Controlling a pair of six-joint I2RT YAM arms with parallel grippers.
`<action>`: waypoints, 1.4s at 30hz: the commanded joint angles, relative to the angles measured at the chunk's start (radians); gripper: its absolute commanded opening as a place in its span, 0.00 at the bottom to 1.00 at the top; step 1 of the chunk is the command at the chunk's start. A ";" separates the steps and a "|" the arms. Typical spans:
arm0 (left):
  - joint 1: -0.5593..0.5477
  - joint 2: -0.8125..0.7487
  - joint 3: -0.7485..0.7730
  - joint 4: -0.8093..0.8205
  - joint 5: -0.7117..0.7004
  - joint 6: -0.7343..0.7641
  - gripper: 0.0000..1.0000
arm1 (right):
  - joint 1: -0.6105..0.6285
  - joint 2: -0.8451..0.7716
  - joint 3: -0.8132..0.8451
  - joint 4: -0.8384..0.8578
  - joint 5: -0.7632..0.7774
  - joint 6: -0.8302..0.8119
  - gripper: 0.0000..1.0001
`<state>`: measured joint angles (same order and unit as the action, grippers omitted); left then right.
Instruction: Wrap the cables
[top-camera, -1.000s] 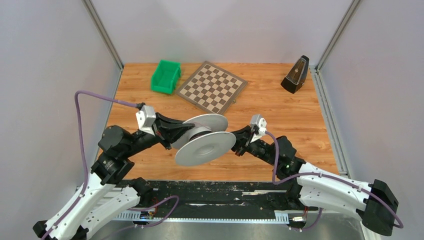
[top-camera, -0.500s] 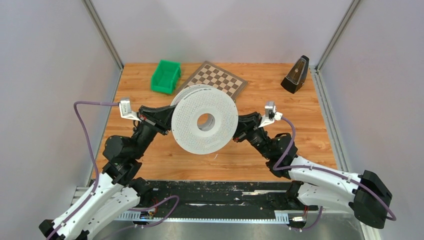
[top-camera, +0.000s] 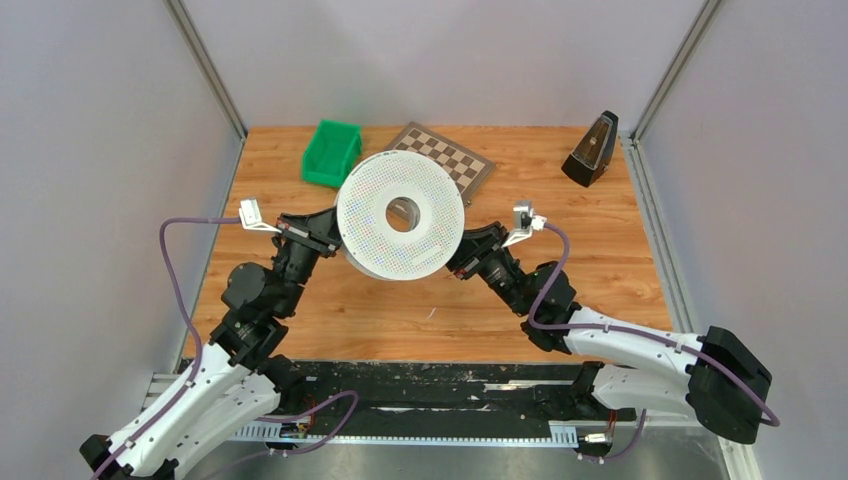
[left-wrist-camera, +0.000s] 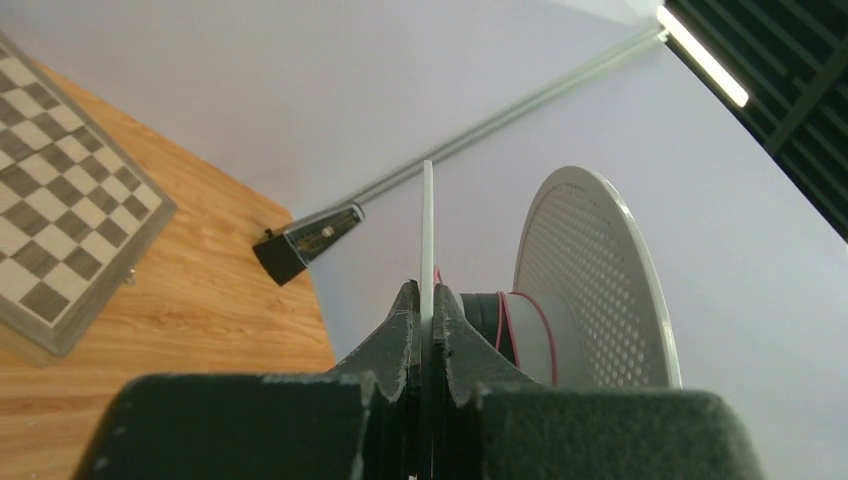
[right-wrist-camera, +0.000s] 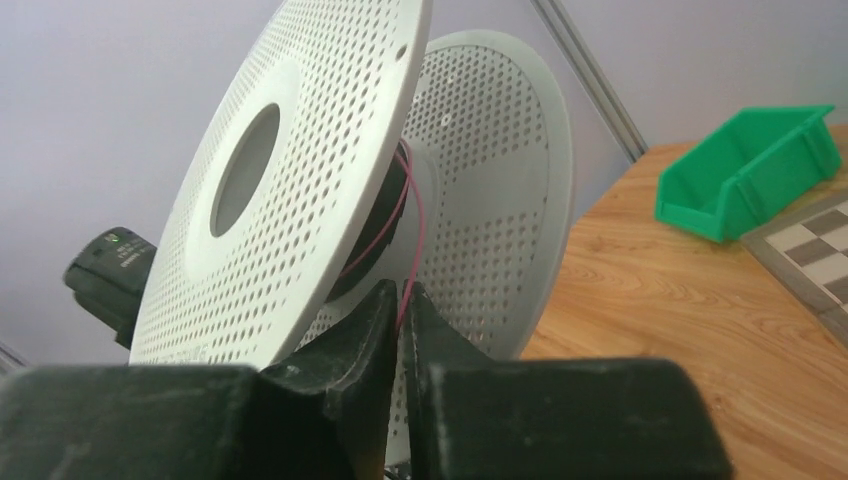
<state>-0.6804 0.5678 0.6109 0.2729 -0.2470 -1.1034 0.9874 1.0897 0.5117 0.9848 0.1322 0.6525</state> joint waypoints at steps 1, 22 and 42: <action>-0.011 0.005 0.043 -0.060 -0.062 -0.085 0.00 | 0.025 0.030 0.088 -0.158 0.006 0.004 0.12; -0.011 -0.005 0.101 -0.240 -0.154 -0.086 0.00 | 0.013 -0.014 0.040 -0.244 0.086 0.082 0.15; -0.011 0.027 0.075 -0.193 -0.189 -0.130 0.00 | 0.004 -0.016 0.047 -0.263 -0.041 0.254 0.00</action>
<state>-0.6849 0.5930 0.6666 0.0036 -0.4244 -1.2083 0.9890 1.0988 0.5396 0.7151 0.0944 0.8551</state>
